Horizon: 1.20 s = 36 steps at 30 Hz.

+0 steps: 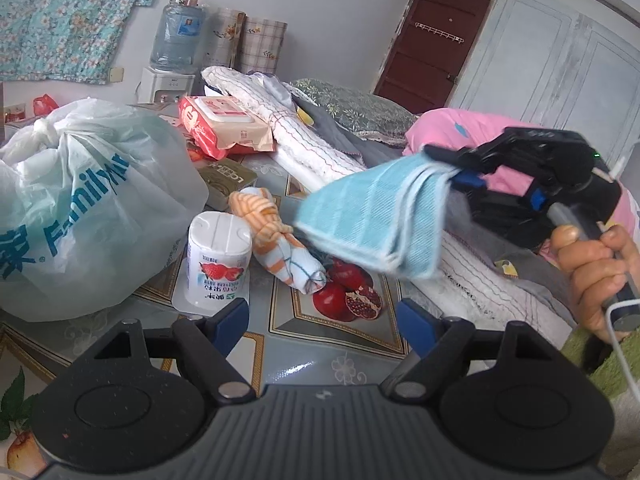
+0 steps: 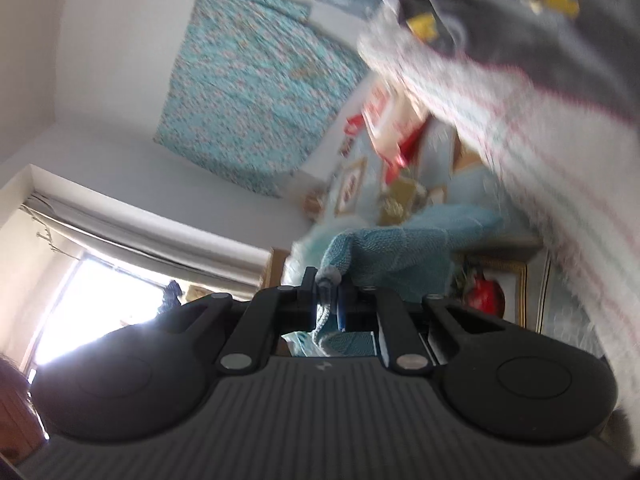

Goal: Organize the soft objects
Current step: 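Grasp the blue towel with the right gripper and lift it, then carry the blue towel with the right gripper toward the cardboard box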

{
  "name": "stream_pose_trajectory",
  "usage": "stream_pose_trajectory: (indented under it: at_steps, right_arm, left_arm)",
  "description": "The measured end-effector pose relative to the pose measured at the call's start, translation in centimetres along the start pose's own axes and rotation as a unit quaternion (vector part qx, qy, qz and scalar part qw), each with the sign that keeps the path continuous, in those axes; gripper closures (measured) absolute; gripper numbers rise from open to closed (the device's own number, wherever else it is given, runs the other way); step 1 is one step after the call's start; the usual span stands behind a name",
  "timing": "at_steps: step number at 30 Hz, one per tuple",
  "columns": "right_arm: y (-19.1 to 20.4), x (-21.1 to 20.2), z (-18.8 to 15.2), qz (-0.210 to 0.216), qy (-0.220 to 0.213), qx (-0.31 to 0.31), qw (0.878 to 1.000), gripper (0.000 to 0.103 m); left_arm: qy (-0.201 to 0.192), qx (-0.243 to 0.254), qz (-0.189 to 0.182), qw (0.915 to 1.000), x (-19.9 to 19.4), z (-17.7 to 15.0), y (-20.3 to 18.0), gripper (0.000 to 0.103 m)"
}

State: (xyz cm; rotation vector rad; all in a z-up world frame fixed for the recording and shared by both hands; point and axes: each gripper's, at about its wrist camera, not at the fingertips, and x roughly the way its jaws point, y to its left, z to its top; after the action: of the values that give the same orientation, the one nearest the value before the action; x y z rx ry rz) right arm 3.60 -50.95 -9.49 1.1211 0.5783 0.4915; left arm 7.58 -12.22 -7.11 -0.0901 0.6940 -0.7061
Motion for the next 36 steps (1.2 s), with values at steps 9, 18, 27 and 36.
stream_pose_trajectory:
  at_steps: [9,18,27,36]
  right_arm:
    - [2.8,0.1,-0.4,0.051,0.014,-0.059,0.997,0.095]
    - [-4.8,7.3,-6.0,0.010,0.171,0.036,0.985,0.093]
    - [-7.0,9.4,-6.8,-0.026,0.206,0.065,0.976,0.077]
    - [-4.1,5.8,-3.9,-0.056,0.131,-0.010,0.990,0.048]
  left_arm:
    - [-0.014,0.003,0.012,0.9998,-1.8,0.1,-0.1,0.021]
    - [0.000,-0.012,0.033,0.9994,-3.0,-0.4,1.2,0.021]
    - [0.008,-0.045,0.021,0.9988,-2.4,-0.6,2.3,0.027]
    - [0.012,-0.024,0.030,0.9992,-0.4,0.4,1.7,0.030]
